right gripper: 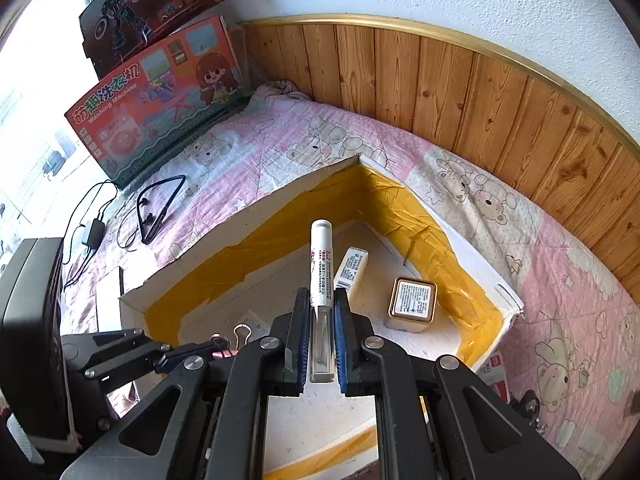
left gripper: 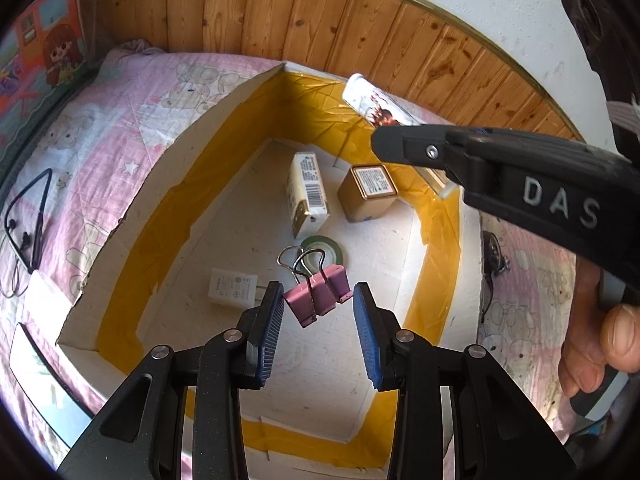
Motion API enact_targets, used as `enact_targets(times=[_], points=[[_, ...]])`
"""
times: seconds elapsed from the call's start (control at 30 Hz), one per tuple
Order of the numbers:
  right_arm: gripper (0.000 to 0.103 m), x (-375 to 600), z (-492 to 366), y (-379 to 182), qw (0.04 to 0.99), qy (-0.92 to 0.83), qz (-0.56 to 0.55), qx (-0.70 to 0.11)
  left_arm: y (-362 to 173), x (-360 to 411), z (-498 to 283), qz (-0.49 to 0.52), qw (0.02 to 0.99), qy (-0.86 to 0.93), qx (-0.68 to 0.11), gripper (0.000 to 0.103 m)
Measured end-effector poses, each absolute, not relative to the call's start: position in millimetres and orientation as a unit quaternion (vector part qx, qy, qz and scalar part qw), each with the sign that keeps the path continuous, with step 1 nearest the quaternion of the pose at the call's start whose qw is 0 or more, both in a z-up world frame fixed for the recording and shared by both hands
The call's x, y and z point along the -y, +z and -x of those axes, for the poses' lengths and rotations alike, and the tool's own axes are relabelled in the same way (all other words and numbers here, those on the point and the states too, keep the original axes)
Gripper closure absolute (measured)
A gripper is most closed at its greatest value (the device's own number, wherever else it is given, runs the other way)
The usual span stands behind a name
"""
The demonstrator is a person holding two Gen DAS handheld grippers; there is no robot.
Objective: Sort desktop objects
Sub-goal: 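Carry the pink clip with the left tool while the right tool carries the white marker to the box, then open the left tool dropping the clip while the right tool releases the marker in the box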
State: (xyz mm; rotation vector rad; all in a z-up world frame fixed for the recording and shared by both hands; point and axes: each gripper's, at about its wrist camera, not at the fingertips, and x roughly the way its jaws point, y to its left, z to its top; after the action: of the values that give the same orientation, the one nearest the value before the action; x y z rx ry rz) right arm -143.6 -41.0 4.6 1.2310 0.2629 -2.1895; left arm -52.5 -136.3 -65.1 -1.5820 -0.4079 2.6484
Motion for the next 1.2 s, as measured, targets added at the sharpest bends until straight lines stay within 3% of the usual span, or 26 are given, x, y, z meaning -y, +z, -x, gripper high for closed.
enact_targets(times=[0.57, 0.83, 1.2], points=[[0.091, 83, 206, -34, 0.291, -0.794, -0.517, -0.133, -96, 140, 60, 0.573, 0.051, 0.794, 0.199, 0.066], [0.091, 88, 222, -58, 0.268, -0.778, -0.54, -0.176, -106, 129, 64, 0.596, 0.055, 0.781, 0.177, 0.066], [0.09, 78, 229, -76, 0.258, -0.769, -0.56, -0.17, -107, 123, 66, 0.601, 0.043, 0.782, 0.156, 0.065]])
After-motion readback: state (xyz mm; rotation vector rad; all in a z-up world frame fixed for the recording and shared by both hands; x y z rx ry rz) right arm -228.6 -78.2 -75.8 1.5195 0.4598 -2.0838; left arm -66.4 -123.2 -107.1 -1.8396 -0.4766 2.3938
